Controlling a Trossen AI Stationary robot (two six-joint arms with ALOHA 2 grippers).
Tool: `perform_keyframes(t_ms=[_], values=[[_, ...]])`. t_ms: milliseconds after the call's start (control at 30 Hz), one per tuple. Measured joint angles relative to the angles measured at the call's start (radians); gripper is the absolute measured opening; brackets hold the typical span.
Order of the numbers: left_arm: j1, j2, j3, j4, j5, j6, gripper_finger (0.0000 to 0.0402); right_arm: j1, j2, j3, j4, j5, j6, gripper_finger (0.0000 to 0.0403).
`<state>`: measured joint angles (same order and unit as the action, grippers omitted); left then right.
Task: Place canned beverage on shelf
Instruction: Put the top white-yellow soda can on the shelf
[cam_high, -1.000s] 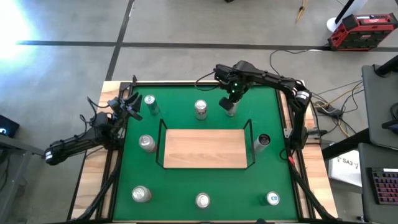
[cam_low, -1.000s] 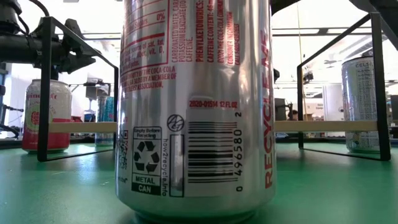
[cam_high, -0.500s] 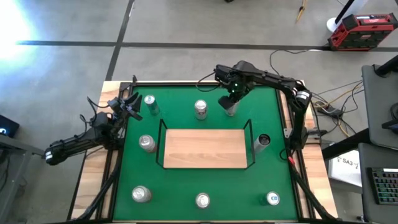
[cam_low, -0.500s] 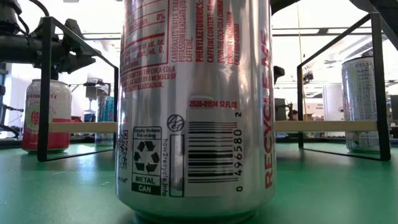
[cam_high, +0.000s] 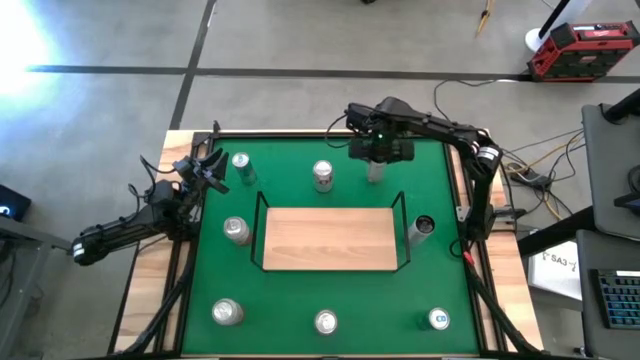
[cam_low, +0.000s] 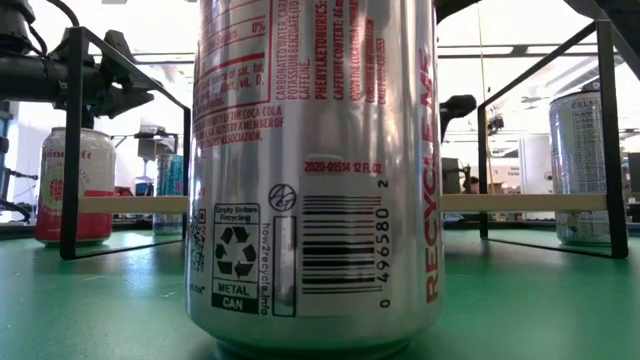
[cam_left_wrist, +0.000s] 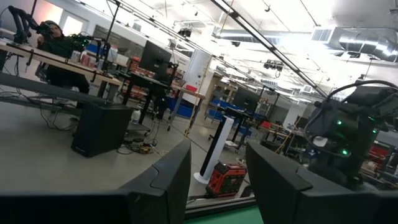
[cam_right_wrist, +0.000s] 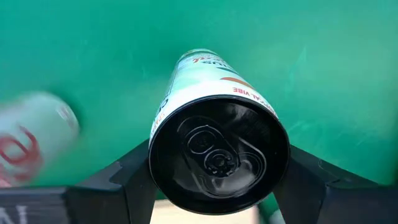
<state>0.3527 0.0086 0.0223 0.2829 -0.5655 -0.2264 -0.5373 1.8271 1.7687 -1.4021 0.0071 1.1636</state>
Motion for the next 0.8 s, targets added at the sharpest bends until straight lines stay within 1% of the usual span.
perform_keyframes(t_ms=[167,300,533,800], values=[[0.000,0.000,0.000,0.000,0.000,0.000,0.0137,0.000,-0.002,0.000,0.008,-0.010,0.278,0.0246],[0.000,0.000,0.000,0.000,0.000,0.000,0.0137,0.000,-0.003,0.003,0.009,-0.042,0.451,0.0249],[0.000,0.000,0.000,0.000,0.000,0.000,0.0137,0.000,-0.004,0.009,0.069,-0.060,0.626,0.0247],[0.000,0.000,0.000,0.000,0.000,0.000,0.0137,0.000,-0.004,0.008,0.082,-0.056,0.834,0.0246]])
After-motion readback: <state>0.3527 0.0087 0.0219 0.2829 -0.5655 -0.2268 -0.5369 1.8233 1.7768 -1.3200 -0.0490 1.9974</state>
